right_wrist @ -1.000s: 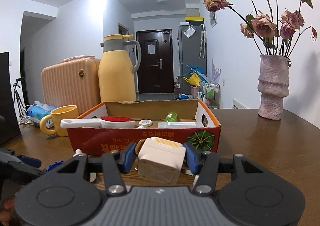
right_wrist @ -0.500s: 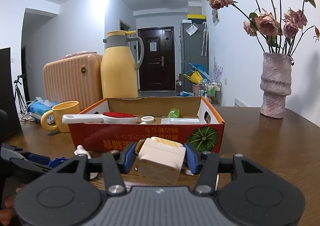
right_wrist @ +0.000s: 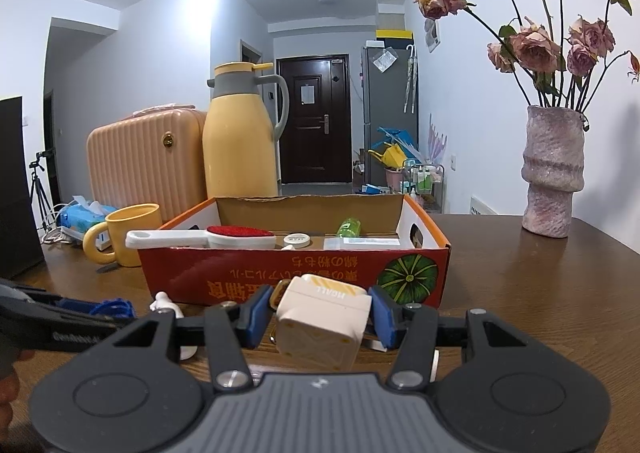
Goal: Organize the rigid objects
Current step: 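Grasp the blue ridged cap with the left gripper while the right gripper holds the white cube, then carry the blue cap in the left gripper and white cube in the right gripper over the box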
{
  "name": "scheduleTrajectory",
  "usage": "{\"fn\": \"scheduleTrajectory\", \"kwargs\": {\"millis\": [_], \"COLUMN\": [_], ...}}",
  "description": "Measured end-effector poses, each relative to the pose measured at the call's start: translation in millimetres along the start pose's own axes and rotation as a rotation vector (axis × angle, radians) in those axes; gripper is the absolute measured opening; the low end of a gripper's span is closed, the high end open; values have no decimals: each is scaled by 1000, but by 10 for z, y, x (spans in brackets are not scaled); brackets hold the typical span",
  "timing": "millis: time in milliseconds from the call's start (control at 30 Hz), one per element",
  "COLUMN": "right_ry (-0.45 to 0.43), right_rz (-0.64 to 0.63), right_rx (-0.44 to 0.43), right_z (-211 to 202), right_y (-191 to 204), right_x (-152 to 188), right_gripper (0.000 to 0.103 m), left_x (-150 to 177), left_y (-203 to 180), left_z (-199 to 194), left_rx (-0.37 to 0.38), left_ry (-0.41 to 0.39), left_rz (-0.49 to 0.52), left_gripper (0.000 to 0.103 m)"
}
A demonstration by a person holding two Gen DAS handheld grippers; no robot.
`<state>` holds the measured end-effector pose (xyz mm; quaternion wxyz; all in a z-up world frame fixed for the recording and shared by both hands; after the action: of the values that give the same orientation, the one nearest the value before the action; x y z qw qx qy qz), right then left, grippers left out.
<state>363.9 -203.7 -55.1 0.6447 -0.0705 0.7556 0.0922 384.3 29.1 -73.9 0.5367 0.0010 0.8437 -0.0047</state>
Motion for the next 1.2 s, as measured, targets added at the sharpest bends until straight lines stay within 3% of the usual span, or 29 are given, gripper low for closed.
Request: {"fn": "scheduleTrajectory", "kwargs": {"millis": [667,1200], "right_ry": [-104,-189], "right_rz": [27,29], "right_rx": [-14,18], "right_z": [16,422], "right_y": [-17,-157], "right_x": [-171,-319], "right_gripper": [51,51], "left_x": [-412,-810], "left_y": [-219,-269], "left_z": [-432,-35], "left_rx": [53,-21], "left_ry": [-191,-232], "left_rz": [-62,-90], "left_gripper": [55,55]}}
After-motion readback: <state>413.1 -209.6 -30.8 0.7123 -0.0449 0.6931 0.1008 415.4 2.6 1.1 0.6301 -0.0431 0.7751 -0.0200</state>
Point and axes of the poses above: each gripper's, at about its wrist camera, not at the fingertips, and z roughly the way its jaws point, y to its left, x to its underside, the point moved 2 cm from there along z, roughly the way its jaws point, and after that the axes turned 10 degrees about -y, right-handed, at the moved point
